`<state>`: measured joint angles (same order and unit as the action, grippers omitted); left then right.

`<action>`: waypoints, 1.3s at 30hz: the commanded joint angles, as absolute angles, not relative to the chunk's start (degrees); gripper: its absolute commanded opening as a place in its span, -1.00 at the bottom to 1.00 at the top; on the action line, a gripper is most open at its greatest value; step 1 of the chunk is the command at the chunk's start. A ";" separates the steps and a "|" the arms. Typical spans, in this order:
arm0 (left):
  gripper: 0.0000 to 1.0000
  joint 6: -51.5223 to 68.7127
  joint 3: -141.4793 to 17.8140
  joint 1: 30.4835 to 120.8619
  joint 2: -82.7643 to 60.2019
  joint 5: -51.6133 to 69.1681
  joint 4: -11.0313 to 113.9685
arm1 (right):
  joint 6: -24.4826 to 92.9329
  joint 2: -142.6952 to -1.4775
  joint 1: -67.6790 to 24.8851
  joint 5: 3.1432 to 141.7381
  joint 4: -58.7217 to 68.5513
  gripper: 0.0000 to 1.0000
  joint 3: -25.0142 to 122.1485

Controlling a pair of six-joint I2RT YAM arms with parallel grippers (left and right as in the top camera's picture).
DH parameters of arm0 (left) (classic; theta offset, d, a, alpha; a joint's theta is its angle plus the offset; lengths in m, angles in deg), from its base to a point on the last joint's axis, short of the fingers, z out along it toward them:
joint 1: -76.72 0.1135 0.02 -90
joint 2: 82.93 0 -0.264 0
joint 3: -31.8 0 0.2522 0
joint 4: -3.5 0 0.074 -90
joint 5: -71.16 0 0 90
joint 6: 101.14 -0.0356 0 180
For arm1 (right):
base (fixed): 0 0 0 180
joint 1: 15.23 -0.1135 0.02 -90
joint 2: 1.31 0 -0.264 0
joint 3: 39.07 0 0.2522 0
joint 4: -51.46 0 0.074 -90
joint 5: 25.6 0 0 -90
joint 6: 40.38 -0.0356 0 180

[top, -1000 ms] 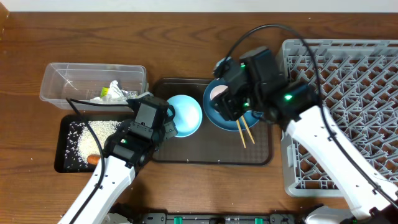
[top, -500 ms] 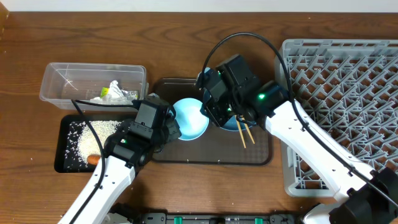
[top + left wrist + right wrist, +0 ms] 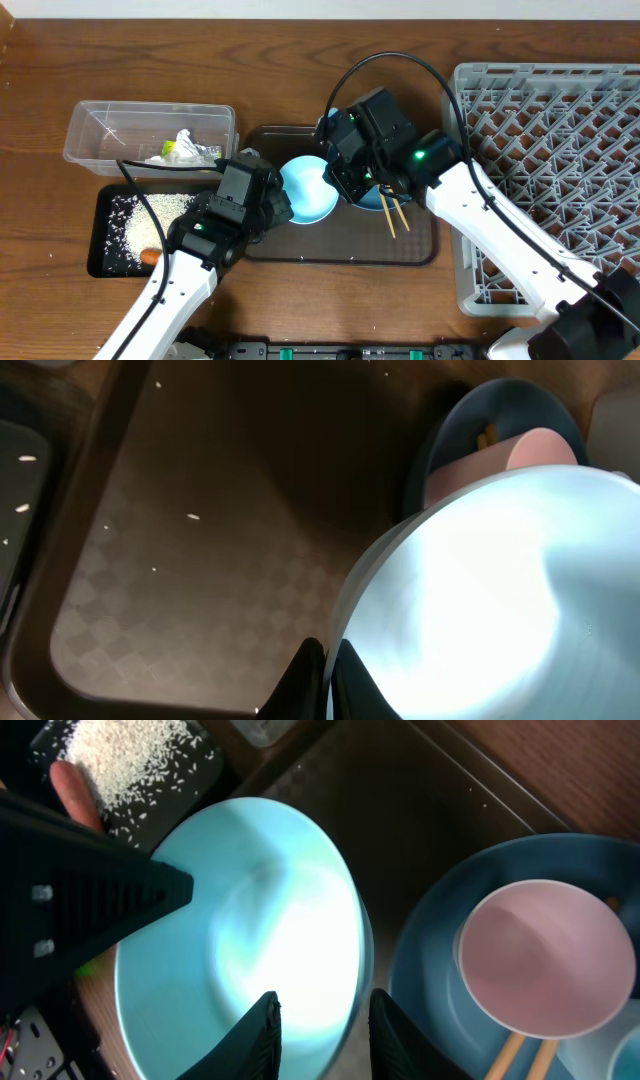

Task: Sort waste into correct bins and load items into the dishwasher rack
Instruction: 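Lift the bowl with the right gripper and carry it toward the rack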

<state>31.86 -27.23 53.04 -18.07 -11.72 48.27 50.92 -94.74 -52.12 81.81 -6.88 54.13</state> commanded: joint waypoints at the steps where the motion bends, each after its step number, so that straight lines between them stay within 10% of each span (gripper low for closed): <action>1: -0.87 30.90 -27.19 53.15 -18.75 -10.63 48.03 | 51.40 -96.58 -52.99 81.50 -6.57 -0.47 54.81; 6: -0.88 30.86 -27.19 53.15 -18.75 -10.65 48.05 | 51.40 -97.12 -53.19 81.50 -6.35 -0.97 54.81; 11: -0.87 30.88 -27.19 53.15 -18.75 -10.65 48.00 | 51.40 -97.12 -53.19 80.95 -6.18 -0.97 54.81; 20: -0.12 26.07 -29.24 53.21 -23.62 -10.65 45.43 | 51.38 -97.12 -53.12 63.29 -3.64 -0.98 54.83; 39: 0.10 24.41 -30.05 53.19 -41.26 -10.72 53.91 | 65.52 -96.03 -48.82 14.79 16.36 -0.98 54.83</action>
